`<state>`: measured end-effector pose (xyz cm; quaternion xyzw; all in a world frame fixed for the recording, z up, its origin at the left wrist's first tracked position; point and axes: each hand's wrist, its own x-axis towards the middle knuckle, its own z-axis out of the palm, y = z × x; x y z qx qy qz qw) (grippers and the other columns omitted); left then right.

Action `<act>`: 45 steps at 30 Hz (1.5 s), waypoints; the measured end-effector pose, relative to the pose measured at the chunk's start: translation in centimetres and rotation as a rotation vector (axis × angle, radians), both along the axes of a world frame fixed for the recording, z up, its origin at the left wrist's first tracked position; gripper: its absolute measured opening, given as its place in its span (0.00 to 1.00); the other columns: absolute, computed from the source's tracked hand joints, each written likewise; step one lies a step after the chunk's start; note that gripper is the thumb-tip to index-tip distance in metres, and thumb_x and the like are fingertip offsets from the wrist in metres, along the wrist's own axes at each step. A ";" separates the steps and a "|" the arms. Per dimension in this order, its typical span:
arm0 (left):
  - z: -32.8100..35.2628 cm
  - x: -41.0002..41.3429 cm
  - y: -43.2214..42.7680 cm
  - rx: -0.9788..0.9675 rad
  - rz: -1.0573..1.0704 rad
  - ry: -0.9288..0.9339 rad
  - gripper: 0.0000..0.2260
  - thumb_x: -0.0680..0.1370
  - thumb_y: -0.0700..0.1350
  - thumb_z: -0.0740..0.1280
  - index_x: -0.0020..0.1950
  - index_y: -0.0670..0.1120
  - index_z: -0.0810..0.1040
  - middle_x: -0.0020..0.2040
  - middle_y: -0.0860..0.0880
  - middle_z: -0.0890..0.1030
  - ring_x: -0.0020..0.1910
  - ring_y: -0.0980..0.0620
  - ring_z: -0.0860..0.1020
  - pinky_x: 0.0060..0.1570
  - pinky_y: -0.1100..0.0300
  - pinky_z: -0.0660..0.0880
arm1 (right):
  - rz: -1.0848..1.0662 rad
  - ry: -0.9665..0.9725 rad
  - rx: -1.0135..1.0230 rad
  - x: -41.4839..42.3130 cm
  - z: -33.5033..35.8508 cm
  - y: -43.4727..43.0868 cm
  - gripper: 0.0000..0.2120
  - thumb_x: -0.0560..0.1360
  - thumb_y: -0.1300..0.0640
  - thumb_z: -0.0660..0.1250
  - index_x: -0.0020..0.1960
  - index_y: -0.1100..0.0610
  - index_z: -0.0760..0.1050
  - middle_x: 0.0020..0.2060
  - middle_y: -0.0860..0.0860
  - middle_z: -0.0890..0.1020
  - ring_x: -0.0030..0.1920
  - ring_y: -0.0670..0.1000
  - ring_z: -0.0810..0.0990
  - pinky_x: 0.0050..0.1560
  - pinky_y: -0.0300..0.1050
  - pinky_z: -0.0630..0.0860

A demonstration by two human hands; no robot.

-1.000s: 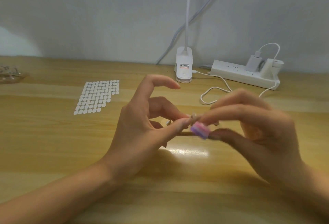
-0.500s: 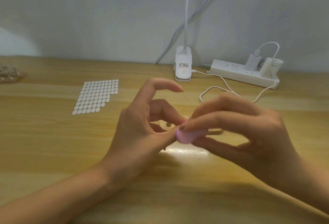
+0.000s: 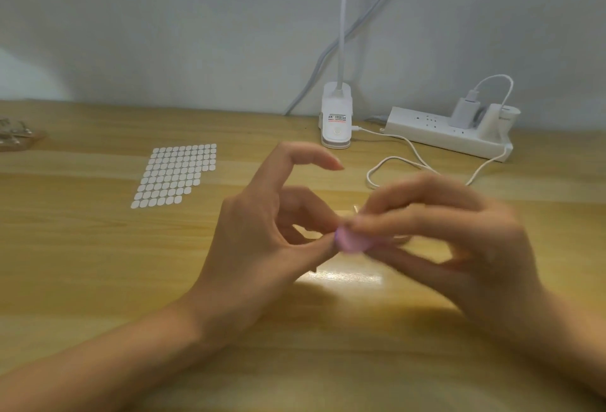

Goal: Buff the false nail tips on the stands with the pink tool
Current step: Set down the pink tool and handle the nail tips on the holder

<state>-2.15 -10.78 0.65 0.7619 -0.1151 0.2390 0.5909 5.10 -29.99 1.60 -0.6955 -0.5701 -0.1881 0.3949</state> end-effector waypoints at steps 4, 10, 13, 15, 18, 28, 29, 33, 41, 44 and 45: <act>0.0 0.2 0.2 -0.054 -0.018 0.004 0.23 0.70 0.39 0.78 0.59 0.54 0.74 0.38 0.48 0.85 0.37 0.49 0.85 0.30 0.58 0.80 | 0.007 -0.055 -0.007 0.2 0.3 -0.2 0.08 0.75 0.58 0.72 0.55 0.56 0.83 0.48 0.51 0.82 0.49 0.48 0.82 0.51 0.42 0.77; 0.1 0.1 0.2 -0.032 -0.048 0.011 0.22 0.70 0.42 0.79 0.59 0.54 0.73 0.38 0.48 0.86 0.38 0.48 0.86 0.32 0.56 0.82 | 0.016 -0.060 -0.044 -0.4 -0.3 0.0 0.07 0.76 0.59 0.73 0.53 0.57 0.84 0.47 0.51 0.81 0.47 0.50 0.82 0.49 0.41 0.76; 0.1 0.2 0.3 -0.039 -0.046 0.004 0.22 0.70 0.39 0.79 0.57 0.53 0.73 0.38 0.48 0.85 0.37 0.48 0.86 0.30 0.58 0.79 | -0.022 -0.024 0.027 0.4 0.6 -0.3 0.09 0.76 0.60 0.73 0.55 0.58 0.82 0.48 0.52 0.81 0.48 0.50 0.82 0.50 0.41 0.77; 0.2 0.1 0.1 -0.049 -0.062 0.019 0.22 0.70 0.40 0.79 0.57 0.53 0.73 0.38 0.48 0.86 0.37 0.48 0.86 0.29 0.57 0.80 | -0.009 0.007 0.011 0.3 0.4 -0.1 0.08 0.76 0.60 0.73 0.55 0.58 0.82 0.47 0.53 0.81 0.47 0.51 0.82 0.48 0.43 0.77; 0.1 0.0 0.2 -0.060 -0.058 0.039 0.21 0.71 0.39 0.78 0.56 0.53 0.72 0.39 0.47 0.86 0.36 0.48 0.86 0.30 0.52 0.82 | 0.024 -0.060 -0.051 -0.2 -0.2 -0.1 0.07 0.75 0.58 0.73 0.53 0.56 0.84 0.47 0.51 0.82 0.46 0.50 0.82 0.48 0.42 0.76; 0.1 0.0 -0.1 -0.068 -0.067 0.051 0.20 0.70 0.40 0.77 0.53 0.55 0.71 0.38 0.46 0.86 0.36 0.48 0.86 0.24 0.59 0.75 | -0.016 -0.036 0.005 0.3 0.3 -0.4 0.09 0.75 0.59 0.73 0.55 0.57 0.82 0.48 0.51 0.81 0.47 0.50 0.82 0.48 0.42 0.77; 0.2 -0.1 -0.2 -0.068 -0.068 0.049 0.21 0.70 0.40 0.78 0.53 0.55 0.70 0.38 0.46 0.86 0.36 0.48 0.86 0.24 0.60 0.74 | -0.028 -0.021 0.012 0.4 0.5 -0.5 0.09 0.75 0.59 0.73 0.55 0.58 0.82 0.48 0.51 0.81 0.47 0.50 0.82 0.48 0.42 0.77; 0.2 -0.1 -0.2 -0.064 -0.071 0.070 0.20 0.71 0.38 0.76 0.53 0.55 0.70 0.38 0.48 0.86 0.35 0.50 0.85 0.26 0.59 0.75 | 0.032 -0.113 -0.091 -0.6 -0.7 -0.2 0.07 0.75 0.60 0.74 0.52 0.57 0.85 0.47 0.51 0.82 0.47 0.50 0.82 0.50 0.43 0.76; 0.1 -0.2 -0.3 -0.039 -0.073 0.068 0.19 0.71 0.39 0.75 0.52 0.55 0.70 0.38 0.48 0.86 0.34 0.50 0.85 0.26 0.61 0.74 | 0.013 -0.100 -0.080 -0.5 -0.6 -0.2 0.07 0.75 0.58 0.73 0.53 0.57 0.84 0.47 0.50 0.81 0.46 0.50 0.81 0.49 0.43 0.76; 0.3 -0.1 -0.2 -0.044 -0.068 0.061 0.19 0.71 0.38 0.75 0.52 0.55 0.70 0.38 0.48 0.86 0.36 0.50 0.86 0.25 0.61 0.73 | -0.003 -0.087 -0.028 0.0 0.1 -0.6 0.08 0.75 0.59 0.73 0.54 0.58 0.83 0.47 0.52 0.81 0.47 0.50 0.82 0.49 0.44 0.77; 0.4 -0.1 -0.2 -0.040 -0.067 0.052 0.20 0.71 0.38 0.76 0.53 0.55 0.70 0.38 0.48 0.86 0.36 0.50 0.86 0.25 0.61 0.73 | -0.019 -0.059 0.013 0.2 0.4 -0.6 0.09 0.75 0.59 0.72 0.55 0.58 0.82 0.47 0.53 0.81 0.47 0.51 0.82 0.49 0.45 0.77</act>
